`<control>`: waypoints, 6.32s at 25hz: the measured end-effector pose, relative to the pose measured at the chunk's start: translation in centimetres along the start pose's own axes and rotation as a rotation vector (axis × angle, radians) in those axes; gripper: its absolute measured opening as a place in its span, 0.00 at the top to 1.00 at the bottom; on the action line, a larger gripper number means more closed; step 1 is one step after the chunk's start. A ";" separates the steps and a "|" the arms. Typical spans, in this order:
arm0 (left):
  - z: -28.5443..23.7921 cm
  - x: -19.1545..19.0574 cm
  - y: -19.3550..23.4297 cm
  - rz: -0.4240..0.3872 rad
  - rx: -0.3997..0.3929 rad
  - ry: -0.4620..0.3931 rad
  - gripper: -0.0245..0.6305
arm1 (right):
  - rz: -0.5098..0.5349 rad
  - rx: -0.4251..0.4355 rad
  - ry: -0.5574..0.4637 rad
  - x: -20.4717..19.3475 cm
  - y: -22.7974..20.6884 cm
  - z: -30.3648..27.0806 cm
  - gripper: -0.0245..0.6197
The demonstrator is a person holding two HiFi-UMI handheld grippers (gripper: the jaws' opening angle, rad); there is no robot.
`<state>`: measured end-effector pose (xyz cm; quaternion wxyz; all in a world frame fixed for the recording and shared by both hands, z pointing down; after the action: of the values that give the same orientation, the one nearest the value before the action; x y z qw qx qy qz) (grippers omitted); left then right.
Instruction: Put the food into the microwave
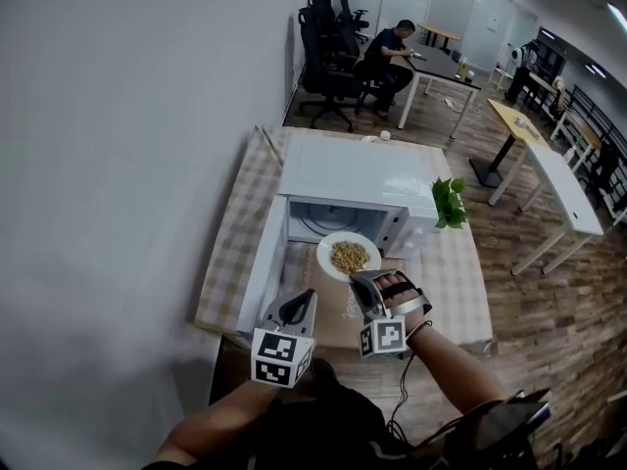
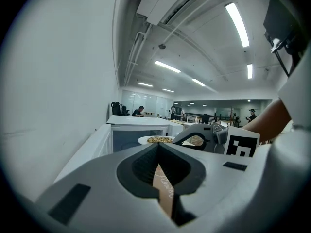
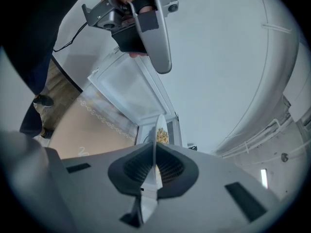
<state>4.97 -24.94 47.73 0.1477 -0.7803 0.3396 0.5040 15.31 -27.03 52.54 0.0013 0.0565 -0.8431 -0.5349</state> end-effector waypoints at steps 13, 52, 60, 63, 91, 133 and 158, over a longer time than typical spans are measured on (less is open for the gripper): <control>-4.9 -0.2 2.4 0.076 0.056 0.058 0.95 | 0.017 0.059 -0.041 -1.6 0.2 -9.1 0.93; -11.2 -0.8 5.9 0.106 0.170 0.161 0.95 | 0.052 0.173 -0.006 -4.0 5.6 -26.0 0.93; -10.6 -0.5 5.9 0.111 0.165 0.177 0.95 | 0.112 0.242 0.046 -4.0 6.4 -26.7 0.90; -10.5 0.0 6.0 0.111 0.163 0.172 0.95 | 0.116 0.265 0.050 -4.0 6.5 -26.8 0.88; -9.9 -0.1 5.8 0.129 0.149 0.164 0.95 | 0.142 0.347 0.086 -4.2 7.4 -26.3 0.78; -9.4 -0.5 6.1 0.133 0.160 0.163 0.95 | -0.025 0.364 0.143 -3.8 4.8 -28.7 0.87; -1.4 1.1 0.9 -0.014 -0.065 0.013 0.95 | -0.852 0.347 0.115 -2.6 -1.3 -8.6 0.94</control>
<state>5.63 -26.79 47.48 0.1234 -0.7904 0.3186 0.5085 18.58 -35.09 55.23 -0.1810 0.4268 -0.8205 -0.3346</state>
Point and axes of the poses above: the fingertips, and each gripper's own axes: z backward along the fingers, y to its left, x out of its top, the point moved 2 cm from there along z, backward along the fingers, and after that the axes turned 13 degrees about y, right-handed, at the moved point
